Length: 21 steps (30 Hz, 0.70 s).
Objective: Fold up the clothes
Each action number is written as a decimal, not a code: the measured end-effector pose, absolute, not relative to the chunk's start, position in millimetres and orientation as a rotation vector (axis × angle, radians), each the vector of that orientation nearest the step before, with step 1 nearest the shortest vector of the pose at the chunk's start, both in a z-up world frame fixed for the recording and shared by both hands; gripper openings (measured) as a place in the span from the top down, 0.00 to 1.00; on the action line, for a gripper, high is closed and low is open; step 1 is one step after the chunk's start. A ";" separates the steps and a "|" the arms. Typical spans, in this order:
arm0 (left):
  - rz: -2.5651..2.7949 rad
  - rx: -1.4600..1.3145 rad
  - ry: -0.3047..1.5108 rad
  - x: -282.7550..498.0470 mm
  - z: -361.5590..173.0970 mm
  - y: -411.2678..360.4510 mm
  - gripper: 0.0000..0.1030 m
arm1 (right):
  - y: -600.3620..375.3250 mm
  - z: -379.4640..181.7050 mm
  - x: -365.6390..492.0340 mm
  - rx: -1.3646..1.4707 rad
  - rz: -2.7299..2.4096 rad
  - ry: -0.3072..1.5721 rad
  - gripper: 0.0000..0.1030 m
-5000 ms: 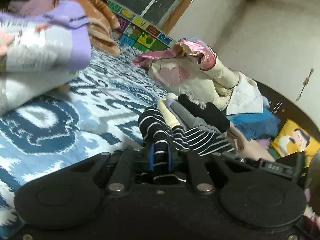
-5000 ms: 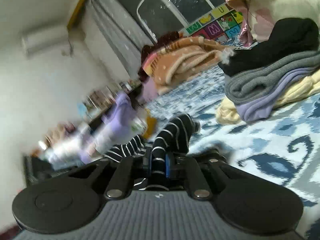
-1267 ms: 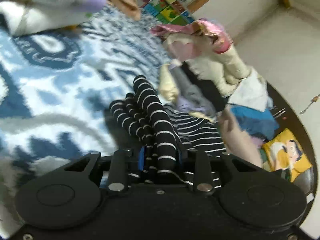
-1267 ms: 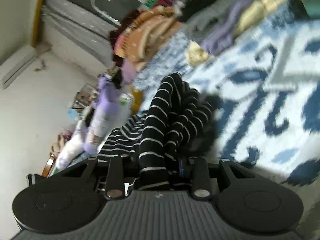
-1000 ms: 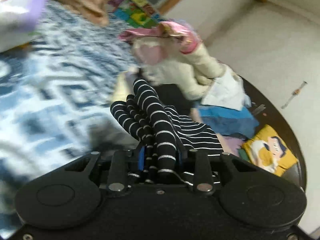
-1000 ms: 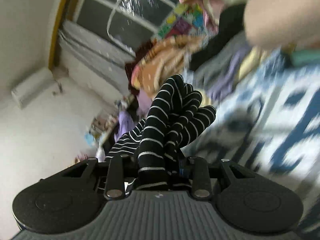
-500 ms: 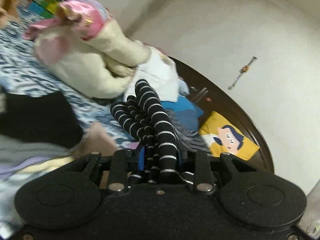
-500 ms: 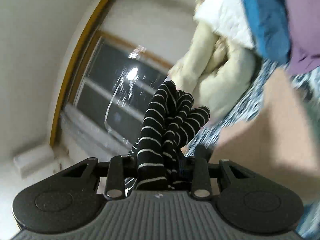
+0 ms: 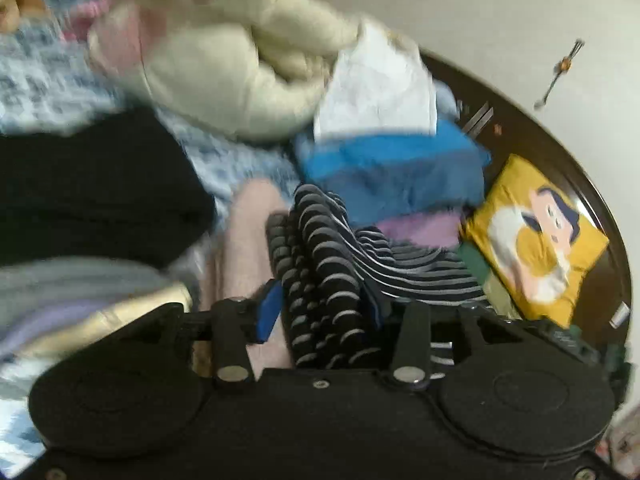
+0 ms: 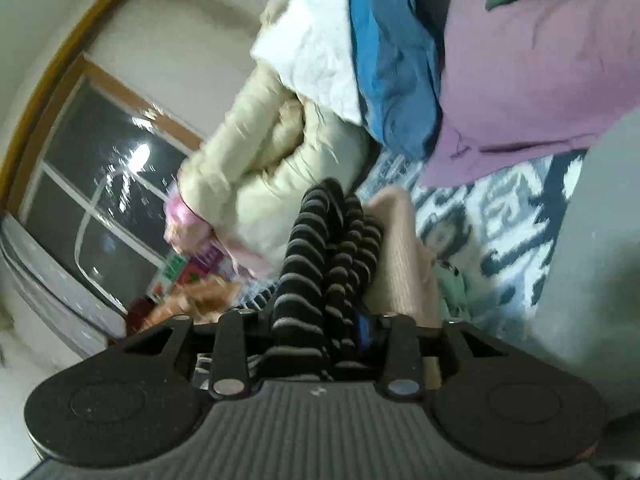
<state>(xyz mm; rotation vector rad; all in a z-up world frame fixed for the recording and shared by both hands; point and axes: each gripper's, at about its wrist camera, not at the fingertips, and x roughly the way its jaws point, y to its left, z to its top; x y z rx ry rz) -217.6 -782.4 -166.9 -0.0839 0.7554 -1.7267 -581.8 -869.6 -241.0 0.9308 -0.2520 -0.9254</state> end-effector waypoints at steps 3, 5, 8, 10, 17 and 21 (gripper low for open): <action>-1.722 -0.072 0.605 -228.6 -147.5 -763.3 0.59 | -852.7 -208.7 -577.7 0.715 -1.024 -0.221 0.55; -1.735 -0.036 0.494 -243.0 -137.1 -752.5 0.59 | -840.4 -196.9 -575.5 0.613 -1.016 -0.220 0.55; -1.825 0.022 0.416 -268.9 -137.9 -749.2 0.59 | -836.3 -193.8 -555.7 0.504 -0.951 -0.118 0.55; -1.798 0.159 0.381 -287.7 -152.3 -760.8 0.59 | -842.8 -204.0 -538.6 0.483 -0.969 -0.012 0.58; -1.710 0.321 0.352 -299.9 -176.4 -782.4 0.56 | -850.3 -228.7 -535.6 0.504 -1.028 0.050 0.61; -1.669 0.284 0.391 -291.6 -158.3 -749.7 0.53 | -814.3 -217.8 -547.3 0.505 -1.033 0.001 0.51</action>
